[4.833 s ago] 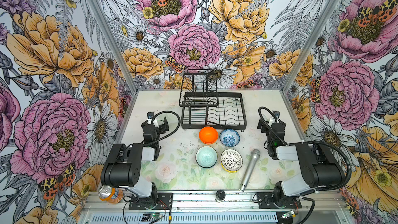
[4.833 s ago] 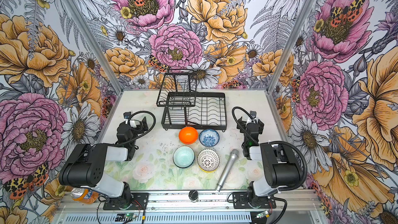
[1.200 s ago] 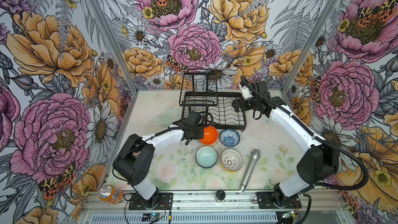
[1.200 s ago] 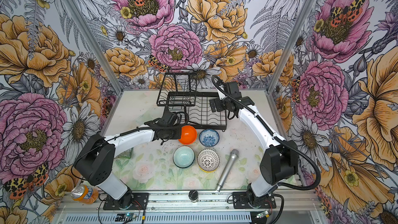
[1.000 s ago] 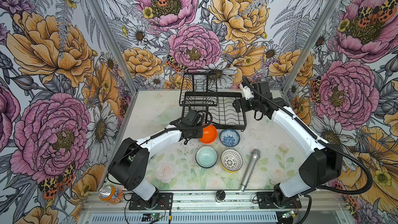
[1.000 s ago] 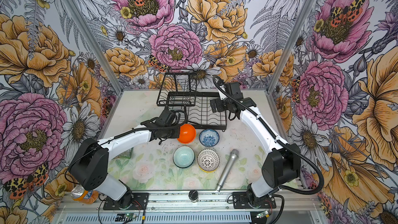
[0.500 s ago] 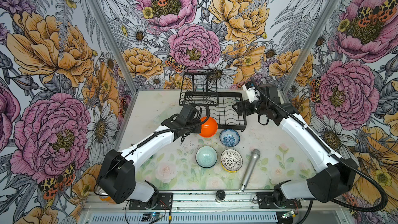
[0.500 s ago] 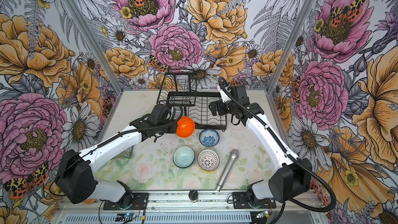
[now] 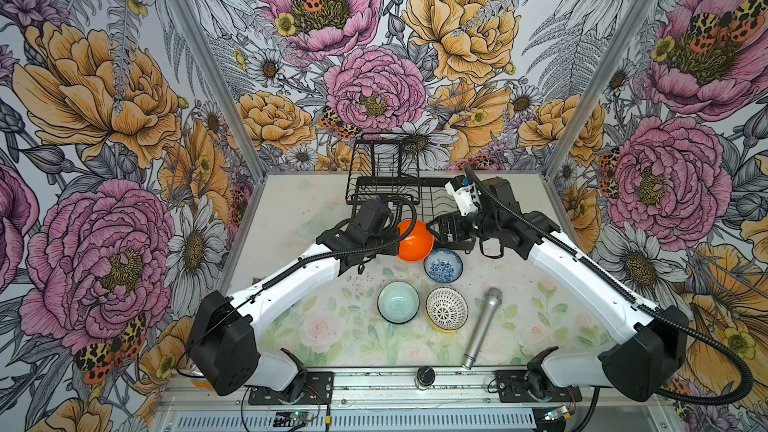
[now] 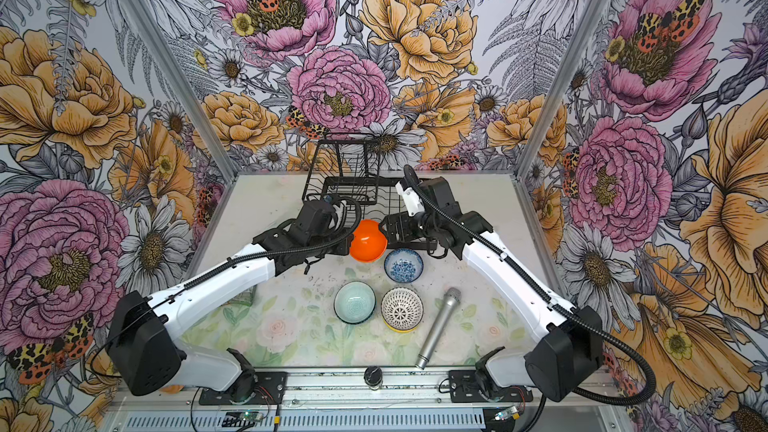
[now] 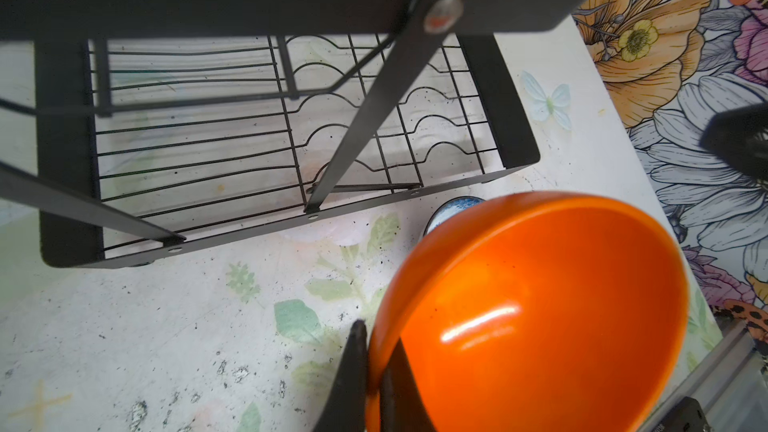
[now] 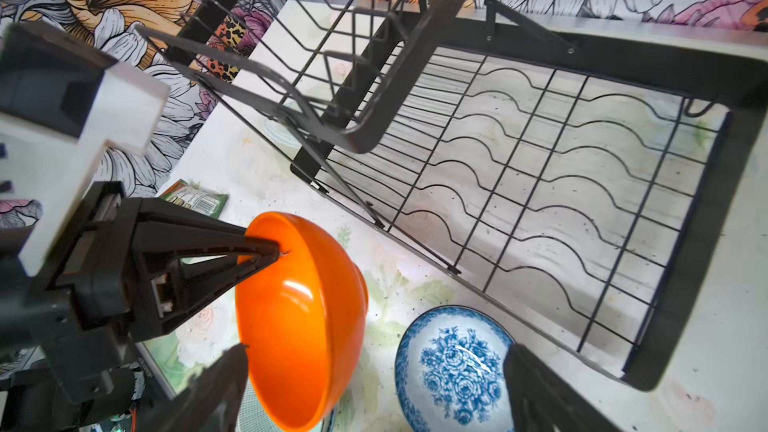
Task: Load the bowls into the dish rack
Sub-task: 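Close the right gripper on the orange bowl rim beside the left gripper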
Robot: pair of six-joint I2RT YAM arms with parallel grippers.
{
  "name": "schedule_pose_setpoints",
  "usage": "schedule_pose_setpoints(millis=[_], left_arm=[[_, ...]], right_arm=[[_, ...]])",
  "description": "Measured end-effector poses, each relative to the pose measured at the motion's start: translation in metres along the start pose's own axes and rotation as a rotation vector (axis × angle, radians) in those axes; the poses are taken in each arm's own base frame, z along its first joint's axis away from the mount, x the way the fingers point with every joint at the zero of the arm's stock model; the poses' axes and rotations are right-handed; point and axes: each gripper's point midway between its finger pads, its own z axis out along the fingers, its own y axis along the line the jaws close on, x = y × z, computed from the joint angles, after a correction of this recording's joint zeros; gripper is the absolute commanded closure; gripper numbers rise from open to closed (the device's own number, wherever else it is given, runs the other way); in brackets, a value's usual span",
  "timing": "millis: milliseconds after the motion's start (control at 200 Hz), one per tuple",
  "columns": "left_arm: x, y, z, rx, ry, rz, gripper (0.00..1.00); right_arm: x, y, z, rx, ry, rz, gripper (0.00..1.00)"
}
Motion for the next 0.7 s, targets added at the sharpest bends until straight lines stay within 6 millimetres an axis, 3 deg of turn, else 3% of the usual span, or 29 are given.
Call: schedule_pose_setpoints(millis=[325, 701], left_arm=[[-0.017, -0.012, 0.006, 0.012, -0.035, 0.009, 1.00], [-0.023, -0.021, 0.004, 0.031, -0.058, 0.026, 1.00]], right_arm=[[0.015, -0.001, 0.027, 0.023, 0.045, 0.099, 0.31], [0.016, -0.006, 0.037, 0.039, 0.047, 0.136, 0.82]])
